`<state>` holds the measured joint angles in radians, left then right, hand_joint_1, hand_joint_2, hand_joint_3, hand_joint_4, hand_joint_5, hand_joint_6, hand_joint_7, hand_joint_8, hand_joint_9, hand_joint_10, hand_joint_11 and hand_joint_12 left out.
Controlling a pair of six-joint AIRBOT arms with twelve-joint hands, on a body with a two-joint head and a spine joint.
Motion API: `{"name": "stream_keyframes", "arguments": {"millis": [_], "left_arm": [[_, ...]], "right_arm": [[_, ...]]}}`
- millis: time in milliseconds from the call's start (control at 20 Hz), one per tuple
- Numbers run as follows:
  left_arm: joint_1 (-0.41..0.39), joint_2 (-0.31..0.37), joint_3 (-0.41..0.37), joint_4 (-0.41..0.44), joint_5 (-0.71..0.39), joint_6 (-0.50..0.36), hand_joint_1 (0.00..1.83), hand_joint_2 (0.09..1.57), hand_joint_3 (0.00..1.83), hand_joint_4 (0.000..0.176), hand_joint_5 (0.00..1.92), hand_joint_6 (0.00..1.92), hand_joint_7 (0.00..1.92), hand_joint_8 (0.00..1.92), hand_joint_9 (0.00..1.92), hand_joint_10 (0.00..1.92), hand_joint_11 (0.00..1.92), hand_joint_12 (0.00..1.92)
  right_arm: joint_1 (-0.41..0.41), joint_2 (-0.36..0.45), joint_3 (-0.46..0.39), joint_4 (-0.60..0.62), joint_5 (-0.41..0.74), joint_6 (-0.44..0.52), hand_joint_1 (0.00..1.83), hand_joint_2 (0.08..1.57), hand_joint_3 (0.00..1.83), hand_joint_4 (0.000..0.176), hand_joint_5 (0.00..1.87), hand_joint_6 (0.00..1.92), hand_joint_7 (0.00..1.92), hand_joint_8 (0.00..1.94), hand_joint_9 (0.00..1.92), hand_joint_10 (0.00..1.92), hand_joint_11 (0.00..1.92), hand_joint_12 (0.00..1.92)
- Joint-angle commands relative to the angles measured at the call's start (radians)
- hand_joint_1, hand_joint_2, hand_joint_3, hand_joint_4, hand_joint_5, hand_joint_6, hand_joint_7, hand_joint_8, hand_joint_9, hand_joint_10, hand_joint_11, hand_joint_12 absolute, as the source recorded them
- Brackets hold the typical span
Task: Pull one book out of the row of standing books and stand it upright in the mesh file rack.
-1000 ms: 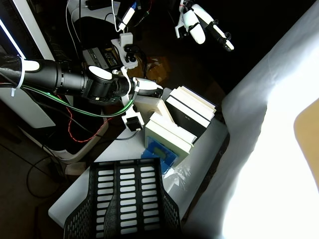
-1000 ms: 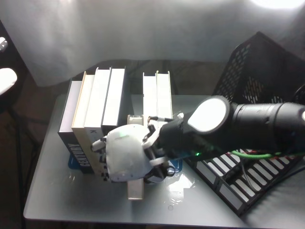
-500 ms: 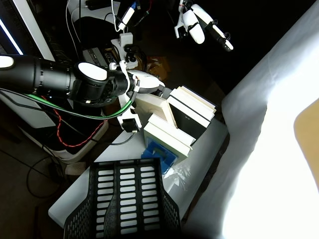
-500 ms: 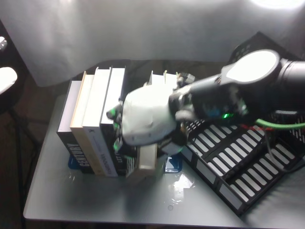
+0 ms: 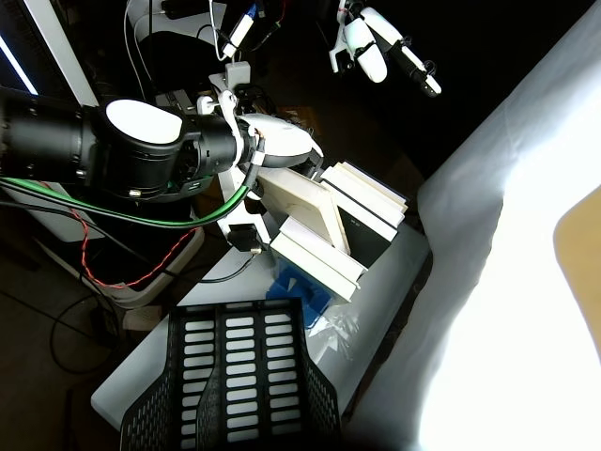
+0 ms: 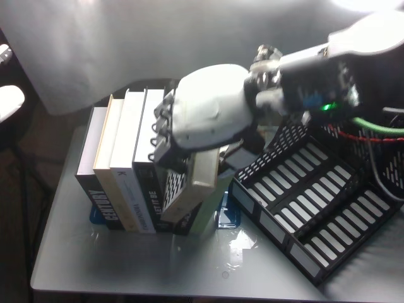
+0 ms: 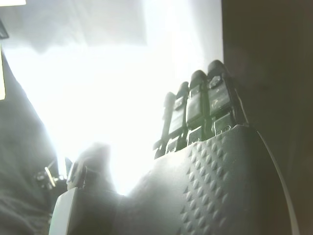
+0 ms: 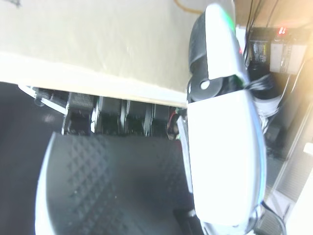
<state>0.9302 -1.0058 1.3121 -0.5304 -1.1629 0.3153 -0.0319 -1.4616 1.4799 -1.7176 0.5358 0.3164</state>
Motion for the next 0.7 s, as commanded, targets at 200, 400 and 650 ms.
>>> {"name": "stream_keyframes", "arguments": {"millis": [200, 400, 650], "left_arm": [[-0.044, 0.012, 0.019, 0.016, -0.111, -0.004, 0.0, 1.49, 0.01, 0.0, 0.04, 0.01, 0.0, 0.0, 0.0, 0.0, 0.0, 0.0], [-0.054, 0.011, 0.019, 0.027, -0.109, -0.004, 0.0, 1.47, 0.0, 0.007, 0.04, 0.0, 0.0, 0.0, 0.0, 0.0, 0.0, 0.0], [-0.061, 0.009, 0.019, 0.033, -0.105, -0.004, 0.0, 1.49, 0.0, 0.0, 0.07, 0.02, 0.0, 0.0, 0.0, 0.0, 0.0, 0.0]], "right_arm": [[0.061, 0.053, 0.021, 0.023, 0.048, 0.107, 1.17, 1.31, 0.0, 0.0, 0.66, 1.28, 0.66, 1.79, 0.82, 1.92, 0.9, 1.92], [0.094, 0.085, 0.024, 0.056, 0.055, 0.119, 1.19, 1.28, 0.0, 0.0, 0.72, 1.2, 0.7, 1.71, 0.68, 1.92, 0.68, 1.92], [0.151, 0.122, 0.022, 0.069, 0.078, 0.15, 1.11, 1.26, 0.0, 0.0, 0.77, 1.33, 0.64, 1.45, 0.39, 1.59, 0.13, 1.92]]}}
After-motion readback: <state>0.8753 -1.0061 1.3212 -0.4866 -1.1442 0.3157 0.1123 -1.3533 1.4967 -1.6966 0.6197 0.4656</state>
